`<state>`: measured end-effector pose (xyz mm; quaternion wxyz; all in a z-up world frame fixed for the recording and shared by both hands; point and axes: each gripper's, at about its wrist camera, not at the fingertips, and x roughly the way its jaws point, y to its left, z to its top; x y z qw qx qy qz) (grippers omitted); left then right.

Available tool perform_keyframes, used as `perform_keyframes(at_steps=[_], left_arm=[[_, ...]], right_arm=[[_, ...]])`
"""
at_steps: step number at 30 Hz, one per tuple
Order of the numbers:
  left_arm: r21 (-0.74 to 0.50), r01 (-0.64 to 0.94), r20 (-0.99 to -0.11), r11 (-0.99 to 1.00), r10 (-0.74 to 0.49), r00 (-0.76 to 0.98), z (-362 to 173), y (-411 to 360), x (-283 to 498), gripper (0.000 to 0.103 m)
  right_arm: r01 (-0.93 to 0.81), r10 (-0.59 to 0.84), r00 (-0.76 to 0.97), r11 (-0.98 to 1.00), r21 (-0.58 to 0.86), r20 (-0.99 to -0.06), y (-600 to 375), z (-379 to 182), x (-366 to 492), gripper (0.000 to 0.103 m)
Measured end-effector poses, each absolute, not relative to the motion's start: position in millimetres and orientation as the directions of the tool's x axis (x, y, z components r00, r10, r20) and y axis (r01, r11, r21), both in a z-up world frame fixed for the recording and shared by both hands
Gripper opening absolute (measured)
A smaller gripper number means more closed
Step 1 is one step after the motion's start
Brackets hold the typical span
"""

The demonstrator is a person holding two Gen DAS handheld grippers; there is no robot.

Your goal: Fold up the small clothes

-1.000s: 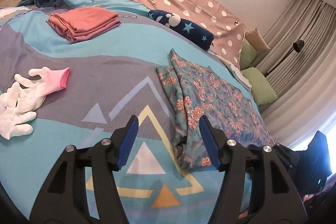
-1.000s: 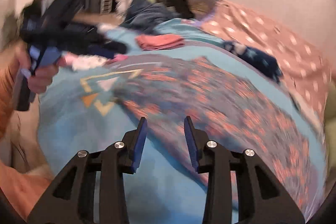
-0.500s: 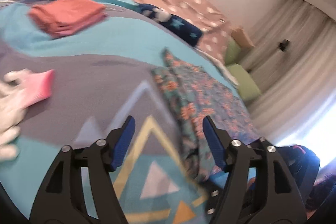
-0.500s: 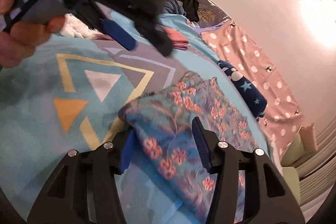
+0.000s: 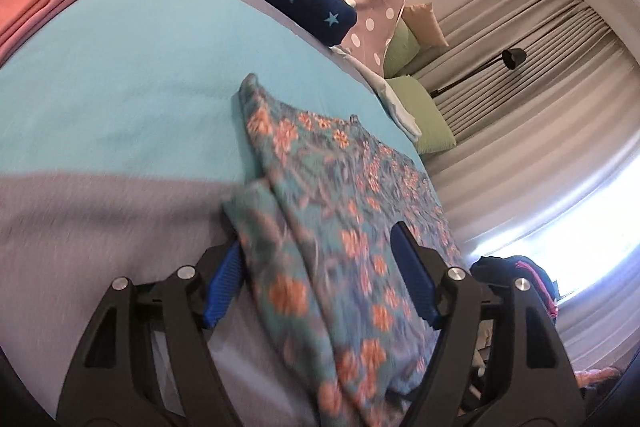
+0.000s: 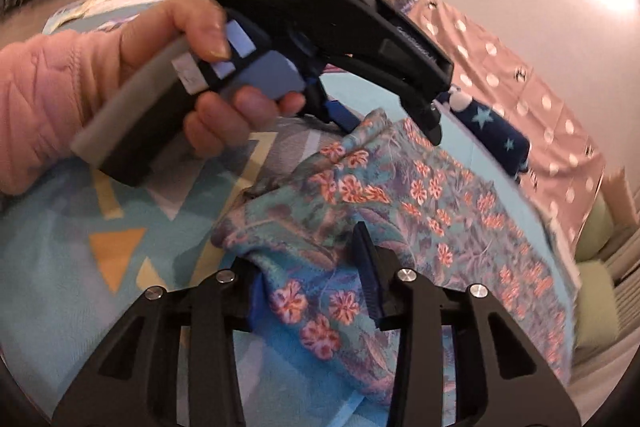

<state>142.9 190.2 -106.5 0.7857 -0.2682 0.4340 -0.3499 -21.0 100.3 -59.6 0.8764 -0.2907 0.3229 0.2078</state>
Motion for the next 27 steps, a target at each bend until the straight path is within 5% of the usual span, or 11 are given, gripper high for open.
perform_keyframes(at_steps=[3, 5, 13, 27], left_arm=[[-0.687, 0.315, -0.532, 0.655, -0.749, 0.396, -104, 177, 152, 0.055], [-0.674, 0.268, -0.580, 0.688, -0.718, 0.386, -110, 173, 160, 0.013], [-0.689, 0.219, -0.576, 0.690, -0.706, 0.412, -99, 176, 158, 0.012], [-0.636, 0.273, -0.569, 0.722, -0.678, 0.466, -35, 128, 153, 0.011]], right_arm=[[-0.529, 0.178, 0.690, 0.786, -0.320, -0.702, 99, -59, -14, 0.032], [-0.520, 0.186, 0.672, 0.807, -0.279, -0.717, 95, -59, -9, 0.012], [-0.494, 0.286, 0.611, 0.866, -0.073, -0.738, 68, -44, 3, 0.009], [-0.427, 0.398, 0.684, 0.898, 0.107, -0.612, 9, -6, -17, 0.007]])
